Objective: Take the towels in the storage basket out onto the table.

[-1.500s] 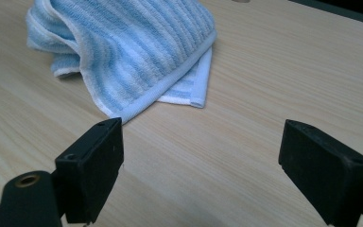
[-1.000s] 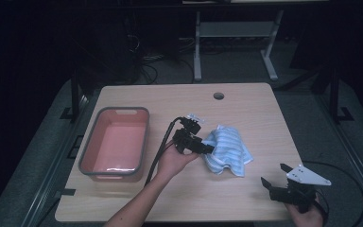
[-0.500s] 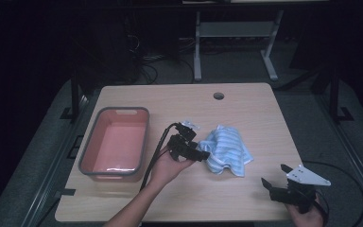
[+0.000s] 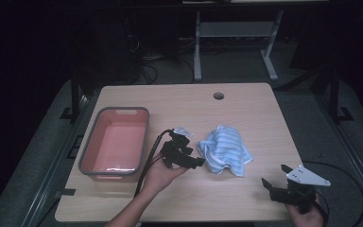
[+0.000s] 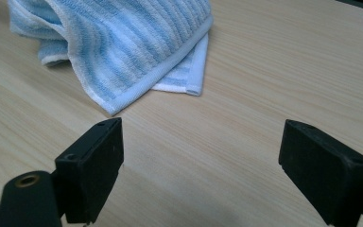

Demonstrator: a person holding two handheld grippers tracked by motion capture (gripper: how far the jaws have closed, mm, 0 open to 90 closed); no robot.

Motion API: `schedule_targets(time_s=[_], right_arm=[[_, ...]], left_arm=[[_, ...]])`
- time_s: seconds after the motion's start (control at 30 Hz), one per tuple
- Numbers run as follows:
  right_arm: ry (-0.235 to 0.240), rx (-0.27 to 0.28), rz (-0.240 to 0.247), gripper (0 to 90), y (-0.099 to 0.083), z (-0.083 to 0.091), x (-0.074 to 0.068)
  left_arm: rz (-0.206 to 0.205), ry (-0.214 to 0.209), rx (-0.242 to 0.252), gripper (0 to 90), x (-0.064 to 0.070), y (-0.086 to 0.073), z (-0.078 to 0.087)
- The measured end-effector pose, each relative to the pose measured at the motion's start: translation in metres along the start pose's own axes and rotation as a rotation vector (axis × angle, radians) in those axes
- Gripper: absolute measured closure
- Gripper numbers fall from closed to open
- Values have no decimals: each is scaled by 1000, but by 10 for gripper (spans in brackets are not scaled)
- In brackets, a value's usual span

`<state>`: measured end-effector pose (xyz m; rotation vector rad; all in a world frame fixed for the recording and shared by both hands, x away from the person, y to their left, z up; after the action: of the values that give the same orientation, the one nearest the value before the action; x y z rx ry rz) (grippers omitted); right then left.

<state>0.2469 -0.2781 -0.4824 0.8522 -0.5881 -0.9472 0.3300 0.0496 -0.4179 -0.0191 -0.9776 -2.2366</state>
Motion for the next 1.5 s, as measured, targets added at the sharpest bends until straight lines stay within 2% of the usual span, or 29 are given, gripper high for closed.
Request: schedule_targets(time_s=[0.23, 0.27, 0.3, 0.47, 0.67, 0.9, 1.07, 1.1, 1.17, 1.5], right_arm=[[-4, 1, -2, 143, 0, 1, 0], [-4, 1, -2, 143, 0, 1, 0], [-4, 1, -3, 143, 0, 1, 0], [-4, -1, 2, 143, 0, 0, -1], [-3, -3, 3, 143, 0, 0, -1], [-3, -7, 9, 143, -1, -1, -1], [-4, -8, 7, 143, -1, -1, -1], [-4, -8, 7, 143, -1, -1, -1], [-4, -12, 2, 143, -2, -1, -2], [-4, -12, 3, 143, -2, -1, -4]], left_arm=[[1, 4, 0, 339, 1, -10, 5], [-11, -1, -4, 339, 0, -12, 6], [2, -2, 3, 339, 1, -13, 7], [0, -1, 11, 336, 1, -21, 9], [2, 3, 13, 330, 0, -32, 9], [16, -13, 24, 317, 2, -43, 6], [7, -5, 28, 292, 4, -48, 6], [19, -9, 40, 290, 4, -48, 6], [17, -14, 39, 285, 5, -51, 6], [12, 0, 35, 273, 8, -71, 5]])
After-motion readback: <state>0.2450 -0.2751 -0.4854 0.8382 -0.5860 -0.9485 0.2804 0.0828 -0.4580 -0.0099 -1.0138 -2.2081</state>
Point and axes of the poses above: each handheld gripper's, and its own axes: z roughly backward along the jaws, y roughly out of its top, x roughly to its right, the point moved 4 cm from there along -z, roughly forward along the jaws
